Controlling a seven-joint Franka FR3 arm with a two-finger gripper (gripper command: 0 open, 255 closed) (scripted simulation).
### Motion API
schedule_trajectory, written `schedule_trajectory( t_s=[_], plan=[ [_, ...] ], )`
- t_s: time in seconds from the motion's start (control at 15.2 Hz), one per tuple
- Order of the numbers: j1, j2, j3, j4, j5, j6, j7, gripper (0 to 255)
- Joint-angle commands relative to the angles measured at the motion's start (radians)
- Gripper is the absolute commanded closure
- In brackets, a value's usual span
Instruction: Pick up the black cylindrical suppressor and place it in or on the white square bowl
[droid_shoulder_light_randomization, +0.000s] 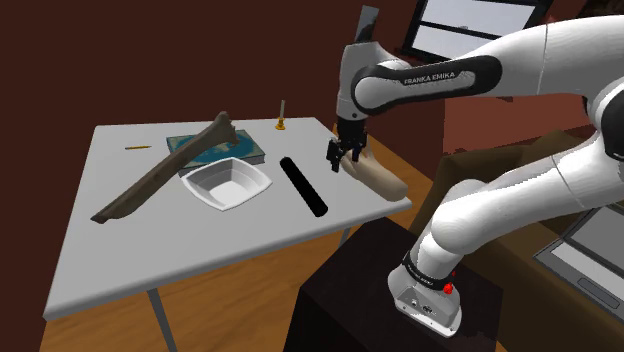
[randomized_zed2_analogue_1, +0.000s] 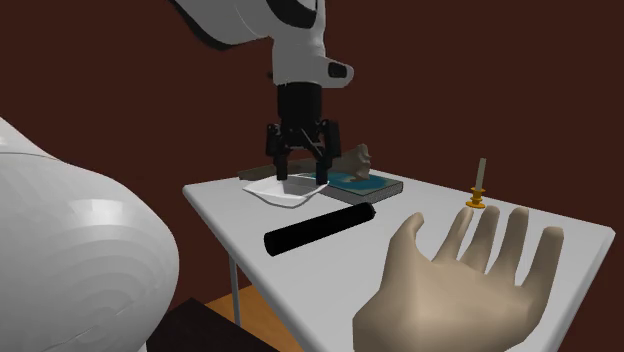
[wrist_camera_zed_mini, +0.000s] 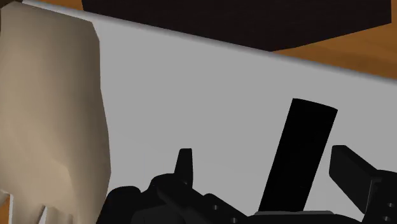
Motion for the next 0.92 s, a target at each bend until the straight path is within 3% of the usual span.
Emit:
schedule_trajectory(
  t_s=[0.0,0.66,0.86],
  plan=[
    [-0.001,0.063,-0.001,-0.006,0.013,0.097,0.014,0],
    [0.004,0.416,0.004,0.044,0.080,0.520,0.065,0],
    [0.005,0.446,0.005,0.039,0.081,0.559,0.066,0]
  ],
)
